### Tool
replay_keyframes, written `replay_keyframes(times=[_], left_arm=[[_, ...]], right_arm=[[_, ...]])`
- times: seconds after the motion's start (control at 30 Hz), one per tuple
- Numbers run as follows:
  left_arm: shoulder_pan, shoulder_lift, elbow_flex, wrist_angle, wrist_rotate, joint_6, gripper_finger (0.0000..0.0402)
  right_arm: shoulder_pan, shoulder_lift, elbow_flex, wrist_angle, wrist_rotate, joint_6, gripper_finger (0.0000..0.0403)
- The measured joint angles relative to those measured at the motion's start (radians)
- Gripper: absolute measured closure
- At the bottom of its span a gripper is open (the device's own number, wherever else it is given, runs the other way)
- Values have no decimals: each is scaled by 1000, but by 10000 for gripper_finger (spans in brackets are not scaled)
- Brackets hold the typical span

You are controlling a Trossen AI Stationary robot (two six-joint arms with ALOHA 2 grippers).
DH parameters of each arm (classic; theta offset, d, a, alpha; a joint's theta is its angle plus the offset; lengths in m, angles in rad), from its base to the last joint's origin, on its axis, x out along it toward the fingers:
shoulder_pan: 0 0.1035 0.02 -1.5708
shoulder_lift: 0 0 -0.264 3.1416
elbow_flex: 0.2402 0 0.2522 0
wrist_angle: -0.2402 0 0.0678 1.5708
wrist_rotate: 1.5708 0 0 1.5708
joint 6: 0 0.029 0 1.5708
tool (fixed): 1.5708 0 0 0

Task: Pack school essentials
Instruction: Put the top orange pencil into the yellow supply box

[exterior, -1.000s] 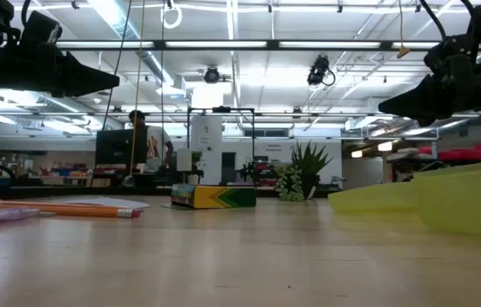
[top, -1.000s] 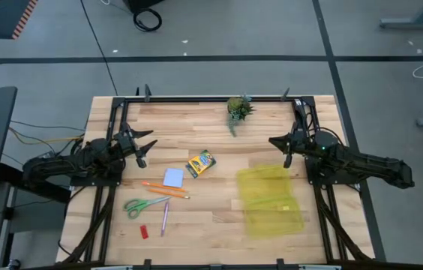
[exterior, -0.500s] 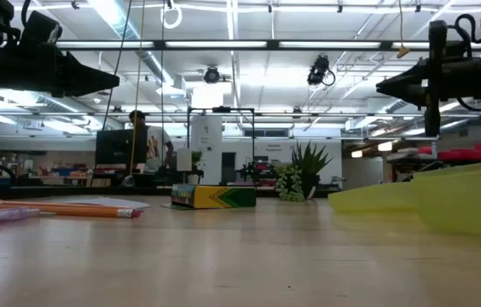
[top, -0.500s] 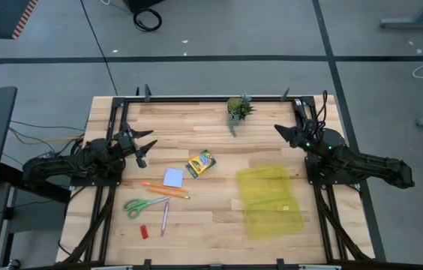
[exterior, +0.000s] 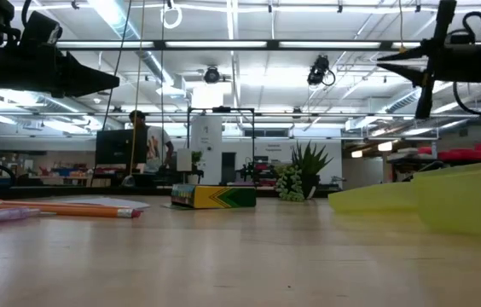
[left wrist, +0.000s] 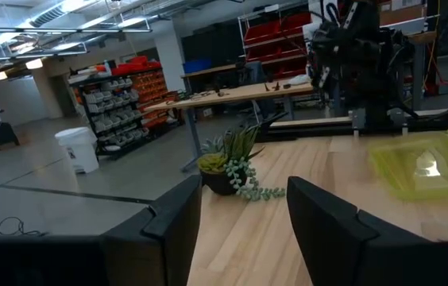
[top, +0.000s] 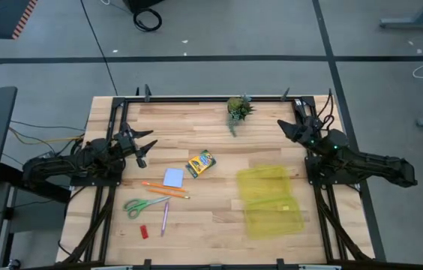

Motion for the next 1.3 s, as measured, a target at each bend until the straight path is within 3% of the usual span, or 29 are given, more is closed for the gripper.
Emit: replay_keyframes(times=[0.23, 0.57, 0.77, 1.07, 1.17, 1.3], left_arm=[[0, 0, 0, 0, 0, 0, 204], [0, 0, 0, 1, 0, 0, 208], [0, 0, 0, 1, 0, 0, 202], [0, 0, 0, 4, 0, -3, 207], [-3, 0, 0, 9, 1, -176, 204], [-9, 0, 0, 78, 0, -703, 201]], right_arm=[[0, 233, 146, -5, -41, -74, 366], [3, 647, 452, -101, -260, -272, 366], [79, 837, 569, -110, -353, -359, 366], [221, 1049, 710, -110, -314, -400, 366], [263, 1088, 758, -109, -254, -400, 366], [314, 1129, 827, -121, -180, -400, 366]])
